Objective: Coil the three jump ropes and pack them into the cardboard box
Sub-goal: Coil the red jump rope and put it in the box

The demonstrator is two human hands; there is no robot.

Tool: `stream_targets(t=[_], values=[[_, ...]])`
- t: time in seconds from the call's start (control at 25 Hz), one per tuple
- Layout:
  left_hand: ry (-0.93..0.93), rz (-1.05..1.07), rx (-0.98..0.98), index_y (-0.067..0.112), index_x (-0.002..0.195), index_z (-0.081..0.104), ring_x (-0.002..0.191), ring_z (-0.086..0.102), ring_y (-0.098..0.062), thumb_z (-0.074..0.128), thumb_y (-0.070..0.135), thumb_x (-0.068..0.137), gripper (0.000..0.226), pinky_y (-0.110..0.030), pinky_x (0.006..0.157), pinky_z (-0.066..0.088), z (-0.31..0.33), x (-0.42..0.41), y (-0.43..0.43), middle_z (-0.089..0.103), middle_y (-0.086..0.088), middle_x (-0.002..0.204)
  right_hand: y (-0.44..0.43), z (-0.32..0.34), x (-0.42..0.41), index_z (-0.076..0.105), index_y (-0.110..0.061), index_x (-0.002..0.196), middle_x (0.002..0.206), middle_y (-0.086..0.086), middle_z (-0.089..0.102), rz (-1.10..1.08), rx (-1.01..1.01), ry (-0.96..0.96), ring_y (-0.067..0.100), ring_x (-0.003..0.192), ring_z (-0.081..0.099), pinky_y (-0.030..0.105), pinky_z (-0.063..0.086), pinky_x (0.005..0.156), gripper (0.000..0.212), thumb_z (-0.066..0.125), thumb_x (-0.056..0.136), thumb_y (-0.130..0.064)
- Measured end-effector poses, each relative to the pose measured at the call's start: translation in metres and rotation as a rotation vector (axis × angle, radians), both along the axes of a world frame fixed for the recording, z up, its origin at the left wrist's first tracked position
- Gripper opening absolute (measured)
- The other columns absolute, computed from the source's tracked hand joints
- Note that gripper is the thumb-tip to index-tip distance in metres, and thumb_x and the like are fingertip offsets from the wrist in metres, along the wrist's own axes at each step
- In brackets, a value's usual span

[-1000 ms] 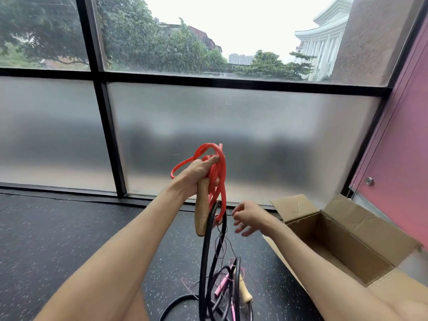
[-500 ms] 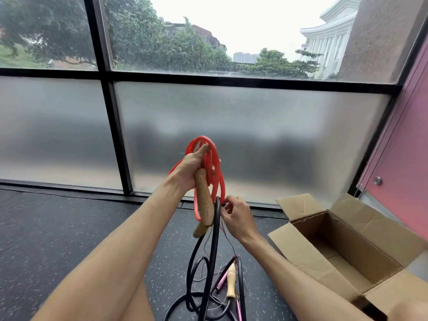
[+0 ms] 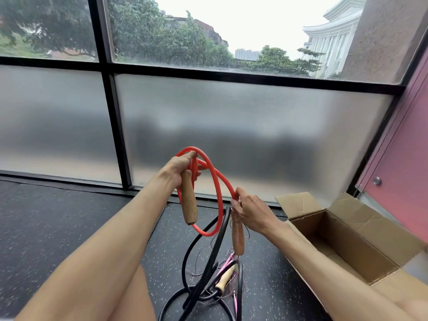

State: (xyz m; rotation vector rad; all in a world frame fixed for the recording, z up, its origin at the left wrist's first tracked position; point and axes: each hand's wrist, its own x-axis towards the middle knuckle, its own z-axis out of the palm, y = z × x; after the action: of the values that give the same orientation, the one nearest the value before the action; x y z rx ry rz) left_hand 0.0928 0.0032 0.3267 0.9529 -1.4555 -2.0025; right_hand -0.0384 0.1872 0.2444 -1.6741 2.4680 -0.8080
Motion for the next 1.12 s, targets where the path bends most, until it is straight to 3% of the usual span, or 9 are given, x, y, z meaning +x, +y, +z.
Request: stream_targets(t=[0.2,0.32,0.44,0.56,0.64,0.76,0.84,1.0,1.12], values=[[0.009,0.058,0.056,0.009,0.081,0.066,0.04,0.058,-0.017,0.065,0.035,0.095,0.03,-0.031,0.059,0.048,-0.004,-0.006,-0.001,0.068,-0.006,0.054,0.008,0.012,0.001,0.04,-0.02,0.103,0.078,0.003,0.064,0.054,0.101,0.093,0.022,0.063,0.062,0.034,0.048,0.053,0.021,0.037,0.106,-0.041],[0.05,0.146,0.095,0.01,0.077,0.063,0.038,0.059,-0.018,0.07,0.032,0.092,0.028,-0.026,0.049,0.048,-0.007,-0.015,0.001,0.069,-0.01,0.058,0.009,0.017,0.002,0.039,-0.023,0.103,0.082,0.005,0.066,0.111,0.229,0.128,0.026,0.07,0.065,0.044,0.056,0.063,0.025,0.039,0.104,-0.048],[0.088,0.189,0.138,0.009,0.075,0.064,0.038,0.06,-0.017,0.073,0.032,0.089,0.029,-0.024,0.041,0.048,-0.009,-0.024,0.004,0.071,-0.012,0.065,0.006,0.023,-0.001,0.046,-0.025,0.109,0.095,0.003,0.066,0.1,0.378,0.125,0.024,0.083,0.063,0.044,0.055,0.075,0.024,0.051,0.099,-0.047],[0.109,0.237,0.138,0.006,0.077,0.065,0.04,0.063,-0.017,0.074,0.032,0.089,0.031,-0.025,0.043,0.049,-0.01,-0.032,0.01,0.072,-0.013,0.07,0.008,0.017,-0.005,0.044,-0.025,0.118,0.09,-0.002,0.061,0.091,0.485,0.059,0.017,0.08,0.059,0.039,0.051,0.074,0.04,0.068,0.089,-0.039],[0.116,0.287,0.15,0.006,0.078,0.065,0.04,0.062,-0.017,0.073,0.033,0.09,0.031,-0.027,0.046,0.05,-0.01,-0.035,0.01,0.07,-0.01,0.061,0.012,0.007,-0.006,0.038,-0.021,0.12,0.089,0.0,0.061,0.065,0.516,0.009,0.018,0.08,0.061,0.041,0.054,0.075,0.052,0.075,0.085,-0.031],[0.134,0.293,0.202,0.008,0.072,0.063,0.036,0.059,-0.017,0.069,0.036,0.092,0.035,-0.029,0.048,0.049,-0.005,-0.033,0.009,0.064,-0.007,0.051,0.016,-0.009,-0.008,0.034,-0.018,0.123,0.107,0.006,0.063,0.0,0.569,0.065,0.024,0.095,0.063,0.044,0.054,0.083,0.065,0.081,0.079,-0.03],[0.159,0.241,0.235,0.008,0.067,0.061,0.033,0.056,-0.016,0.066,0.039,0.093,0.04,-0.03,0.052,0.048,0.003,-0.031,0.01,0.061,-0.007,0.049,0.02,-0.024,-0.012,0.034,-0.016,0.127,0.118,0.008,0.061,-0.038,0.653,0.005,0.026,0.103,0.062,0.042,0.056,0.084,0.072,0.084,0.077,-0.029],[0.181,0.146,0.252,0.005,0.075,0.066,0.037,0.056,-0.016,0.064,0.043,0.093,0.042,-0.028,0.054,0.049,0.012,-0.024,0.011,0.064,-0.006,0.051,0.025,-0.04,-0.016,0.037,-0.018,0.134,0.114,0.015,0.064,-0.082,0.696,-0.339,0.025,0.084,0.074,0.041,0.064,0.07,0.059,0.072,0.087,-0.006],[0.163,0.133,0.214,0.005,0.082,0.065,0.037,0.057,-0.016,0.064,0.041,0.095,0.038,-0.026,0.049,0.049,0.008,-0.025,0.016,0.069,-0.009,0.057,0.014,-0.021,-0.017,0.046,-0.01,0.126,0.101,0.013,0.069,-0.11,0.423,-0.373,0.023,0.081,0.073,0.04,0.063,0.067,0.032,0.05,0.097,0.002]])
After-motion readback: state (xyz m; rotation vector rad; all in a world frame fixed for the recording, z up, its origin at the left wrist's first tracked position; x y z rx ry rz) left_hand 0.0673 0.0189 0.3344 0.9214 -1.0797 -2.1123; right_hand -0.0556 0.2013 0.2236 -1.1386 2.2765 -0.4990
